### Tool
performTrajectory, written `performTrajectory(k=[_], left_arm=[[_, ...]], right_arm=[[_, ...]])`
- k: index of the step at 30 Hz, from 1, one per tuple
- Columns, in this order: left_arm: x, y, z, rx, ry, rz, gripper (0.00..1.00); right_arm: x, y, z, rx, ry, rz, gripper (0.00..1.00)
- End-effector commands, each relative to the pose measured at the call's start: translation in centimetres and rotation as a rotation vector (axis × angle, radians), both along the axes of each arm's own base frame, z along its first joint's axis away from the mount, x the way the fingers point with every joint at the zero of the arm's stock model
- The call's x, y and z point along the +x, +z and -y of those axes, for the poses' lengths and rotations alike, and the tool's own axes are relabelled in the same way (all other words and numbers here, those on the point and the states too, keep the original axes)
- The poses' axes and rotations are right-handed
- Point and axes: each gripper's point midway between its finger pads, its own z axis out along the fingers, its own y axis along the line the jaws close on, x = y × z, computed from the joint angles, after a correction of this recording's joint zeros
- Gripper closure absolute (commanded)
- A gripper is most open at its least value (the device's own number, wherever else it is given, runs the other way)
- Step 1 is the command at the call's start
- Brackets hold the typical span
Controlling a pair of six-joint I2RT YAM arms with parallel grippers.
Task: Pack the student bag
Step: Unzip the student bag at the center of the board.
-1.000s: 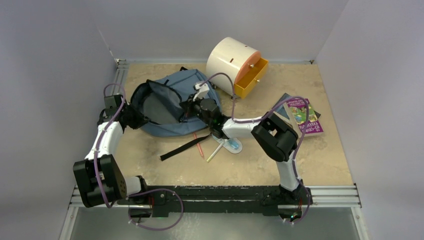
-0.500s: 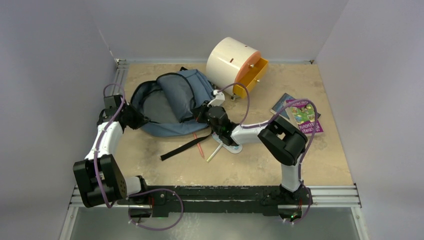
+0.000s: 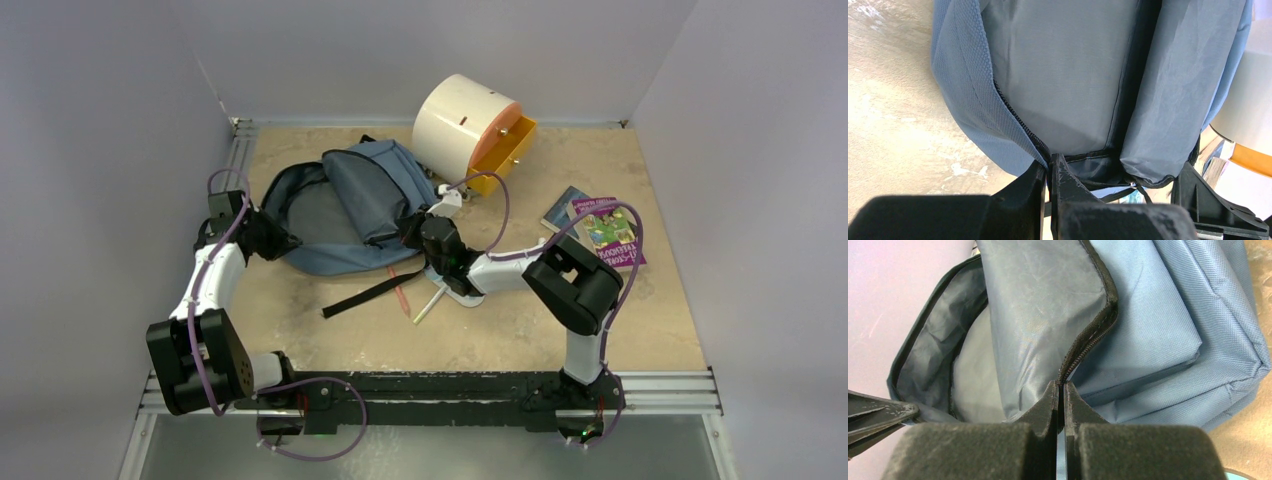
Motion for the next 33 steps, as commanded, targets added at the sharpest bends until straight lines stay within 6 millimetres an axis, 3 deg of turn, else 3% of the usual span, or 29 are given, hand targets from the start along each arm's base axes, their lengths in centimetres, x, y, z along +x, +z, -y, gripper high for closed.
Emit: performTrajectory(k=[1,6,13,17,20,26,33], left_arm=[[1.0,1.2,-1.9,0.062,0.041,0.052,1.0],[1.0,1.2,-1.8,0.054,0.033,0.055,1.0],[1.8,2.2,0.2,-0.007,-0.101,0.148,0.98],[1.8,2.4,0.3,-0.005,-0.109,0.158,0.77],[1.9,2.6,0.3,0.003,-0.109,0.167,0.67],[2.3,4.2,-0.1,0.041,-0.113,0.209,0.61],[3.7,7.6,1.0,0.061,-0.149,0.305,0.6]], right_arm=[[1.8,1.2,3.1,-0.067,-0.109,0.043,1.0],[2.3,0.3,3.8,-0.131,-0.121,0.029,1.0],[2.1,-1.9,2.9,-0.189,-0.064,-0.026,1.0],[1.6,-2.7,3.2,-0.199,-0.06,-0.063,0.99],[1.0,-3.1,3.2,-0.193,-0.047,-0.086,0.92],[0.4,-2.2,3.1,-0.176,-0.021,-0.089,0.83],[0.5,1.3,3.3,-0.169,-0.014,-0.024,0.74]])
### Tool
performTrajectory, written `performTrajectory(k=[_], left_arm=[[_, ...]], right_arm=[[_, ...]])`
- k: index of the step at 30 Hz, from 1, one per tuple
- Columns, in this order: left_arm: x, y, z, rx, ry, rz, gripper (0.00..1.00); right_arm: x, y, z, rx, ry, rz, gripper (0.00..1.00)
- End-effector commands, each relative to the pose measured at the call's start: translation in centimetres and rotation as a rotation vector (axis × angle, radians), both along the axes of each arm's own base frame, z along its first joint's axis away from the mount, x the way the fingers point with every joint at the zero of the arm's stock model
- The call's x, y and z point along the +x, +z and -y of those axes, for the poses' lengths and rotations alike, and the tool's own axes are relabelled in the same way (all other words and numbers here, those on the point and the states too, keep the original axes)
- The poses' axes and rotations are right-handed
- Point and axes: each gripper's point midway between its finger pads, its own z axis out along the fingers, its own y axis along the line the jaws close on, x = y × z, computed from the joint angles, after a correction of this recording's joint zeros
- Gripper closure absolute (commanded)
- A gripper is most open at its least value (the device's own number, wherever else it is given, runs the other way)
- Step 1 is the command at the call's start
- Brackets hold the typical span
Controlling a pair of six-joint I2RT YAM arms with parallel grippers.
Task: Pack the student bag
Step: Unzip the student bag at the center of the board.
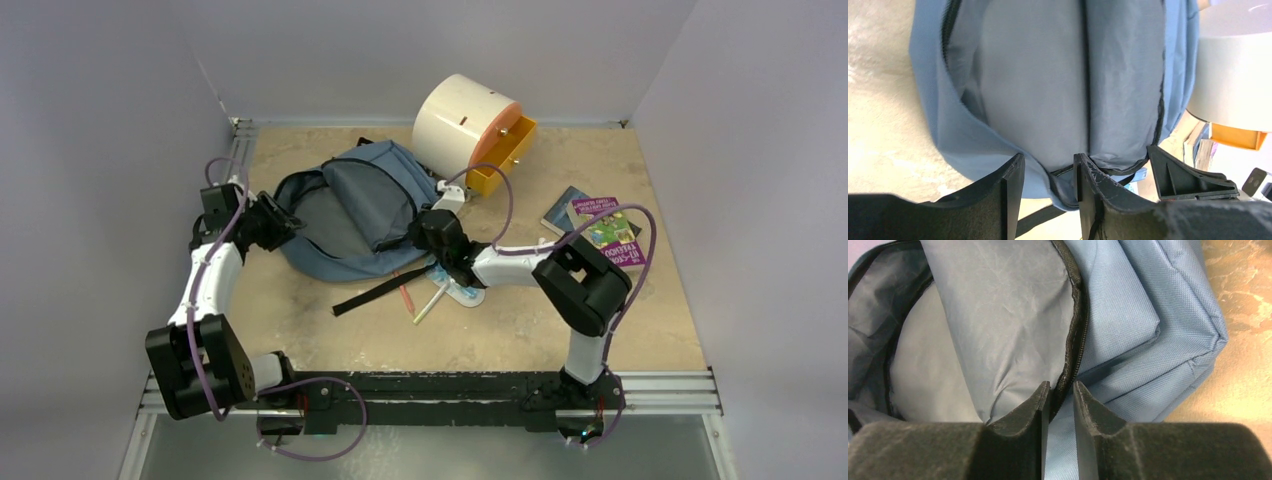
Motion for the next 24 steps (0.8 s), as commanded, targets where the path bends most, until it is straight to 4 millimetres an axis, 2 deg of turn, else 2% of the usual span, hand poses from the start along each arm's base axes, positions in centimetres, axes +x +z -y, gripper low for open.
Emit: performTrajectory(k=[1,7,10,15,19,24], left_arm=[[2.7,5.6,0.8,0.07,-0.051,0.191,0.6],[4.1,6.8,3.6,0.147,-0.114,0.211,0.6],[4.7,6.0,3.8,0.145,-0.119,0.196,0.61],[5.9,3.6,3.9,0.122,-0.125,0.132,0.69],[6.7,3.8,4.4,0.094,-0.137,0.148,0.69],[7.4,4.9,4.4,0.101,-0.146,0.172,0.68]], right_arm=[[0.3,4.9,0.6,0.028,-0.006,0.083,0.72],[-0.2,8.6,1.9,0.061,-0.021,0.148,0.65],[-0.7,9.7,2.9,0.066,-0.036,0.171,0.64],[-1.4,11.3,4.4,0.07,-0.064,0.197,0.63],[-1.7,12.0,6.5,0.077,-0.13,0.197,0.61],[-1.0,10.8,10.4,0.068,-0.242,0.113,0.58]])
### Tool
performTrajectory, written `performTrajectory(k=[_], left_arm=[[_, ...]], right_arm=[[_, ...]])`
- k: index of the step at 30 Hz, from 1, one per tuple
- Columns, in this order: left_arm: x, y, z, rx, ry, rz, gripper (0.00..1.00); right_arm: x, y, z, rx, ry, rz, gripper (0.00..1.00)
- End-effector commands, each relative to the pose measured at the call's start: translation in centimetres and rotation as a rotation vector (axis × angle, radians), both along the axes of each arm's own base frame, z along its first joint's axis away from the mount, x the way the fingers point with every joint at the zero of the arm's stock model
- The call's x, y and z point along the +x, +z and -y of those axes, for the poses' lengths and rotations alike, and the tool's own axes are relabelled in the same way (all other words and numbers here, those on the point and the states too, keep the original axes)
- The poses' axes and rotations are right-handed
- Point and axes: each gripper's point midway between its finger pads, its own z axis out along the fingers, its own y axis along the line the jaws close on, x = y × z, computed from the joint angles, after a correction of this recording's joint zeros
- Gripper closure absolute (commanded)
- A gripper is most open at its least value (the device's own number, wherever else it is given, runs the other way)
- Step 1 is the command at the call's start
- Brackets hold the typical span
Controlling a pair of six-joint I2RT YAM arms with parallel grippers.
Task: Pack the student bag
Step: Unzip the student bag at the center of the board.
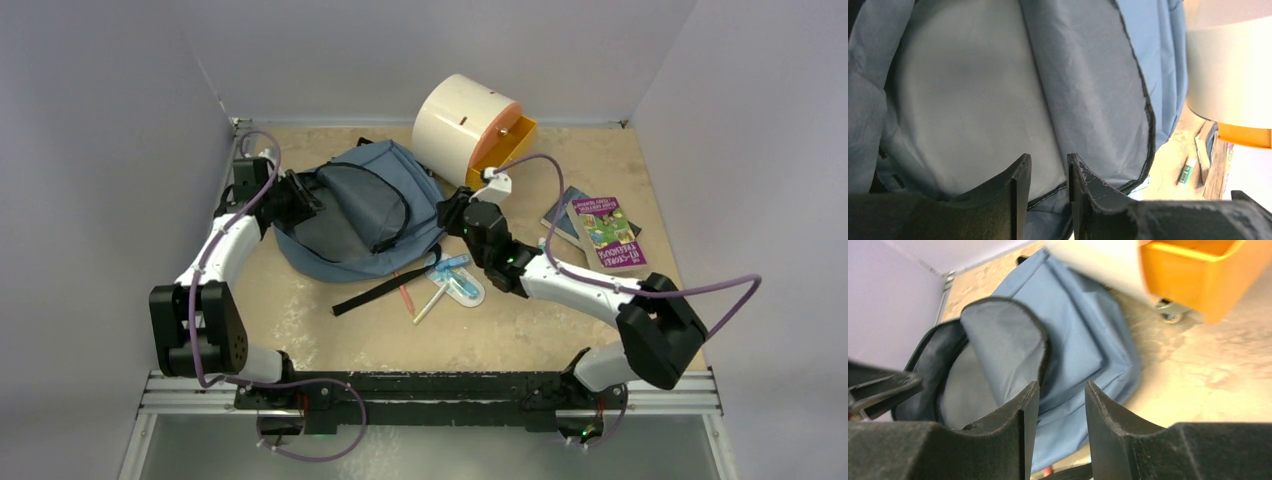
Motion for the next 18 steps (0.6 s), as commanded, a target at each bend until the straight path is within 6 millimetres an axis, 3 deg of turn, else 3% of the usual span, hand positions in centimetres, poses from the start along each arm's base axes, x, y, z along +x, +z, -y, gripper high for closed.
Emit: performTrajectory(k=[1,10,13,18], left_arm=[[2.4,4.2,0.1,0.011,-0.027,0.142,0.68],[1.3,4.1,1.0,0.021,-0.08,0.165,0.67],[1.0,4.9,3.1,0.031,-0.146,0.195,0.67],[0.0,6.4,7.6,0.058,-0.287,0.26,0.67]], right_arm=[[1.1,0.0,5.1,0.035,-0.168,-0.059,0.58],[2.1,0.7,15.3,0.127,-0.425,-0.1,0.53],[1.9,0.3,18.7,0.174,-0.527,-0.121,0.4],[1.9,-0.6,23.8,0.207,-0.643,-0.168,0.31]])
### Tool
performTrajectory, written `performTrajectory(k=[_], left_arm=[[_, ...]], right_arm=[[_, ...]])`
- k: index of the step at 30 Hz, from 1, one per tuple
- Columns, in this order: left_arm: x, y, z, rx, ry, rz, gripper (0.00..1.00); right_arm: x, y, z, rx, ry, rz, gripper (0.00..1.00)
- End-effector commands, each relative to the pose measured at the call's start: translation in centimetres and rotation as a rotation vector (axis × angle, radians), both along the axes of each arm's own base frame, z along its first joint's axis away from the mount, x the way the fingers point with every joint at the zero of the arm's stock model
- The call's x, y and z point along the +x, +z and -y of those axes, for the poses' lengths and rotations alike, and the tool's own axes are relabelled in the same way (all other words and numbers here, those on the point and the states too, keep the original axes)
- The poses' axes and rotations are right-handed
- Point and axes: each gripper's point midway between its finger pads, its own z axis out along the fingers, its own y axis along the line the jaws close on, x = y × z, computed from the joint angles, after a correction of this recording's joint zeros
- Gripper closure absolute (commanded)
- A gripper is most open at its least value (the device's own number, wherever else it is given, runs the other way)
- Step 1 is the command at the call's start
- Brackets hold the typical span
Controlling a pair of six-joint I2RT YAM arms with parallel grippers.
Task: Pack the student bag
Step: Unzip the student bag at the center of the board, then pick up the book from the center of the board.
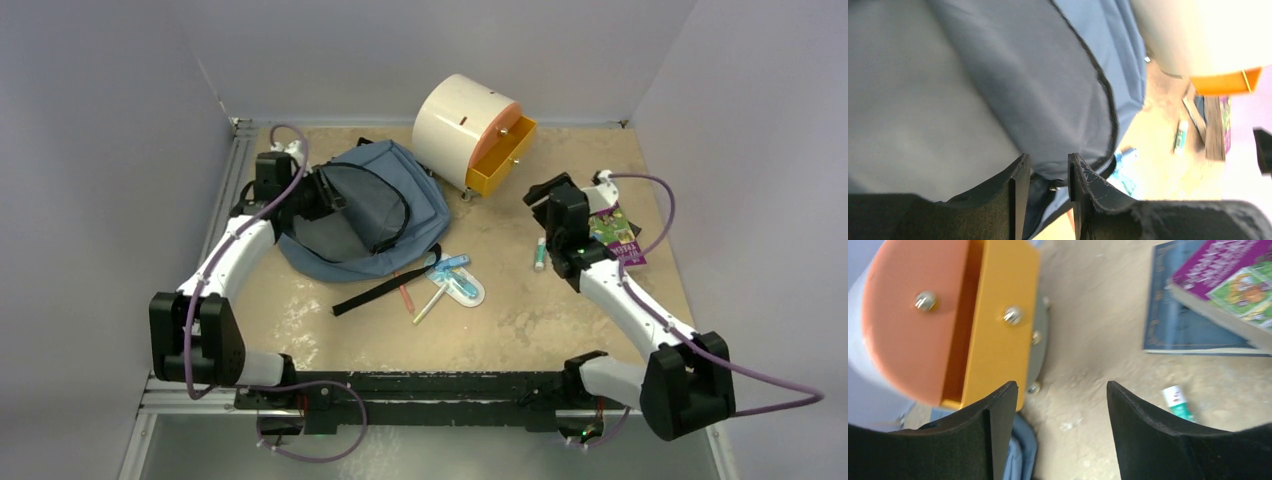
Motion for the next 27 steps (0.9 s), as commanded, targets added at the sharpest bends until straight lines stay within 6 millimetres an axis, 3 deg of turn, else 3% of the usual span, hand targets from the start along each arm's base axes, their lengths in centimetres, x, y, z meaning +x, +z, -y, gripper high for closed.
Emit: performTrajectory(k=[1,8,13,17,23,27], left_arm=[[-0.2,3.8,3.7,0.04,-0.148,0.165,0.67],[-1.6,5.9,7.8,0.064,-0.3,0.245,0.67],[-3.3,7.7,12.0,0.1,-0.42,0.32,0.67],[-3.9,7.6,14.5,0.103,-0.491,0.315,0.66],[-4.1,8.4,16.7,0.103,-0.525,0.341,0.45],[-4.0,8.4,17.9,0.105,-0.552,0.336,0.43]], right_arm=[[-0.6,-1.4,4.8,0.061,-0.149,-0.073,0.29],[-2.7,-2.8,13.4,0.124,-0.436,-0.143,0.23],[-5.1,-4.8,17.7,0.107,-0.611,-0.236,0.22],[-6.2,-7.2,19.7,0.145,-0.603,-0.267,0.19],[-7.1,-8.8,21.9,0.15,-0.627,-0.263,0.1],[-7.0,-10.1,23.2,0.16,-0.639,-0.276,0.09]])
